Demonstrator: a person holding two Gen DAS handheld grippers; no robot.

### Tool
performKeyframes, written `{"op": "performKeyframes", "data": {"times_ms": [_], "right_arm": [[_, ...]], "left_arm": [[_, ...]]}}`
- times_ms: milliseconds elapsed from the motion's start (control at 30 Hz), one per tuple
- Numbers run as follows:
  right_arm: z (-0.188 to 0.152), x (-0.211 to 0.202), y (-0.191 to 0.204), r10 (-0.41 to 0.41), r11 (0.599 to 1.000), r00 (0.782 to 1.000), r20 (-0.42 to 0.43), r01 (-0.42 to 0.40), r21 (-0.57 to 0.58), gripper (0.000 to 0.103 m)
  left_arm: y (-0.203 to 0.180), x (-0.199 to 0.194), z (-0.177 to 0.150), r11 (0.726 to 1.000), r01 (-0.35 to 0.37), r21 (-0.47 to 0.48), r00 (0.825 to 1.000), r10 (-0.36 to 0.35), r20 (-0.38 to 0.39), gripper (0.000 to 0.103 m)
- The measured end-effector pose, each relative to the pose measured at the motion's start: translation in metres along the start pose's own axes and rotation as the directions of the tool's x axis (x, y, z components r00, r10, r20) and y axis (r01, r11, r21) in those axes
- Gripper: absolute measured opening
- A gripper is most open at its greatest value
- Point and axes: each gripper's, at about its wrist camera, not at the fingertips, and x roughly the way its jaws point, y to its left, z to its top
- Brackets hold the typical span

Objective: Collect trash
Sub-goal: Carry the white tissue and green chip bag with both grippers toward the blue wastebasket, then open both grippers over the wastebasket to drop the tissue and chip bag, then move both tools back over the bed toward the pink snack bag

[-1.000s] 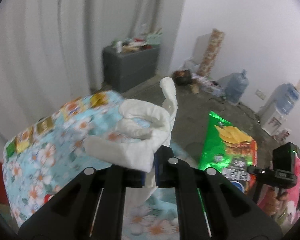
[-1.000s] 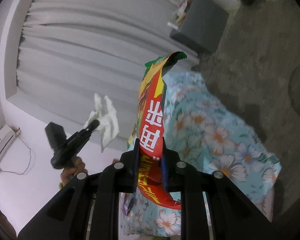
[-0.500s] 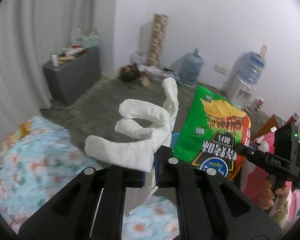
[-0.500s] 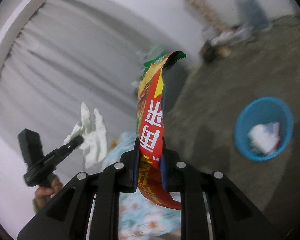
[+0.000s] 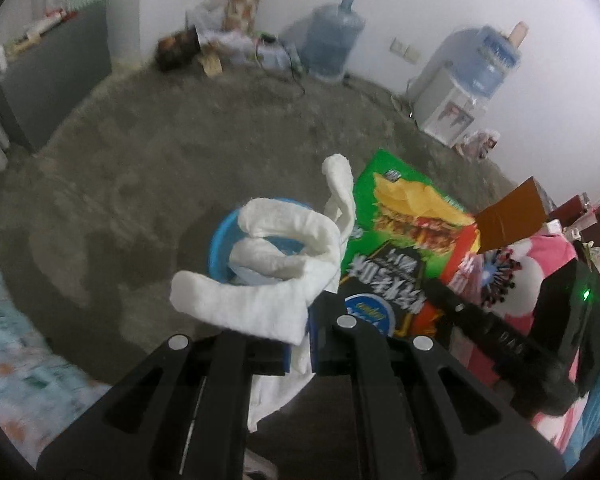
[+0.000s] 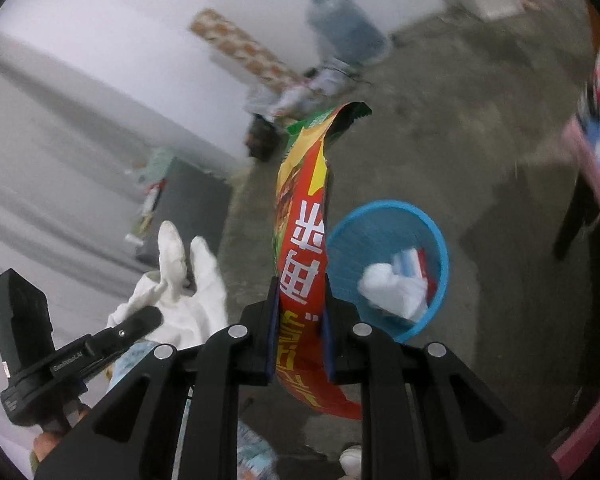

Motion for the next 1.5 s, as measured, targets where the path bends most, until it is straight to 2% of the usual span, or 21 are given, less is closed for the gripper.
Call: {"op": "performKeyframes", "data": {"times_ms": [67,100,133,167,200,233,333,400,500,600,767,900,1033,1100,1233,1333,1367,1400,1433,1467,1500], "right_arm": [[0.003,0.022,-0.016,0.006,0.998,1.0,-0.022,-0.005,0.056,0.018],[0.004,0.035,-0.024,0.011,0.996,0.999,-0.037,-0.007,0.086,0.019],[0.006,0.051,-0.037,-0.015,0.993,0.998,-0.061,0.022,0.117,0.02],[0.007,0.064,-0.045,-0.035,0.99,0.996,-0.078,0.045,0.132,0.024],[0.006,0.078,-0.055,-0.043,0.988,0.994,-0.102,0.057,0.144,0.037],[0.003,0.096,-0.07,-0.053,0.984,0.988,-0.148,0.077,0.161,0.05],[-0.014,0.121,-0.109,-0.13,0.955,0.963,-0.237,0.186,0.233,0.052],[-0.024,0.119,-0.125,-0.12,0.942,0.963,-0.241,0.187,0.278,0.052],[-0.024,0.116,-0.128,-0.131,0.938,0.968,-0.215,0.191,0.291,0.053],[-0.019,0.11,-0.111,-0.107,0.95,0.976,-0.191,0.157,0.269,0.053],[-0.005,0.099,-0.068,-0.097,0.982,0.985,-0.143,0.118,0.146,0.054],[-0.004,0.082,-0.029,-0.077,0.996,0.99,-0.12,0.082,0.037,0.054],[-0.006,0.078,0.006,-0.075,0.992,0.992,-0.097,0.065,-0.108,0.057],[-0.006,0.086,0.013,-0.122,0.981,0.988,-0.095,0.106,-0.162,0.058],[0.001,0.12,0.011,-0.257,0.944,0.958,-0.13,0.22,-0.247,0.058],[0.005,0.159,0.007,-0.386,0.888,0.905,-0.178,0.312,-0.338,0.057],[0.004,0.166,0.005,-0.414,0.872,0.894,-0.174,0.334,-0.359,0.052],[0.004,0.176,0.005,-0.452,0.847,0.875,-0.172,0.362,-0.389,0.037],[0.004,0.187,0.004,-0.488,0.824,0.855,-0.177,0.384,-0.417,0.029],[0.003,0.195,0.005,-0.506,0.809,0.844,-0.179,0.393,-0.437,0.014],[0.002,0.203,0.009,-0.527,0.783,0.833,-0.17,0.398,-0.478,0.009]], "left_arm": [[-0.004,0.03,0.009,1.0,-0.005,-0.01,1.0,0.005,-0.029,0.005],[-0.008,0.044,0.013,1.0,-0.01,-0.014,0.999,0.009,-0.034,0.012],[-0.011,0.061,0.016,1.0,-0.013,-0.003,0.999,0.012,-0.052,0.032],[-0.014,0.074,0.018,1.0,-0.025,0.005,0.997,0.025,-0.069,0.047],[-0.015,0.092,0.018,0.998,-0.061,0.006,0.993,0.061,-0.1,0.068],[-0.013,0.097,0.018,0.997,-0.074,0.0,0.991,0.073,-0.108,0.069],[-0.004,0.105,0.011,0.995,-0.071,-0.068,0.989,0.061,-0.139,0.07],[0.002,0.101,0.008,0.993,-0.044,-0.106,0.989,0.028,-0.148,0.07],[0.01,0.079,0.005,0.99,-0.053,-0.128,0.992,0.037,-0.122,0.071],[0.015,0.045,0.001,0.989,-0.036,-0.143,0.997,0.025,-0.079,0.072],[0.018,-0.033,-0.008,0.986,0.02,-0.165,1.0,-0.019,0.008,0.077],[0.031,-0.106,-0.035,0.982,0.049,-0.184,0.996,-0.034,0.084,0.078],[0.059,-0.191,-0.084,0.975,0.018,-0.22,0.979,0.027,0.2,0.082],[0.075,-0.224,-0.112,0.967,-0.001,-0.257,0.97,0.063,0.236,0.082],[0.114,-0.29,-0.184,0.927,-0.054,-0.372,0.94,0.173,0.295,0.082],[0.135,-0.327,-0.229,0.893,-0.074,-0.444,0.911,0.241,0.333,0.082],[0.143,-0.339,-0.245,0.88,-0.08,-0.469,0.899,0.267,0.346,0.082],[0.148,-0.348,-0.258,0.866,-0.089,-0.491,0.888,0.293,0.354,0.082],[0.152,-0.353,-0.267,0.855,-0.098,-0.509,0.879,0.314,0.358,0.082],[0.157,-0.359,-0.276,0.843,-0.105,-0.527,0.871,0.334,0.361,0.082],[0.162,-0.365,-0.287,0.832,-0.107,-0.544,0.864,0.348,0.363,0.082]]}}
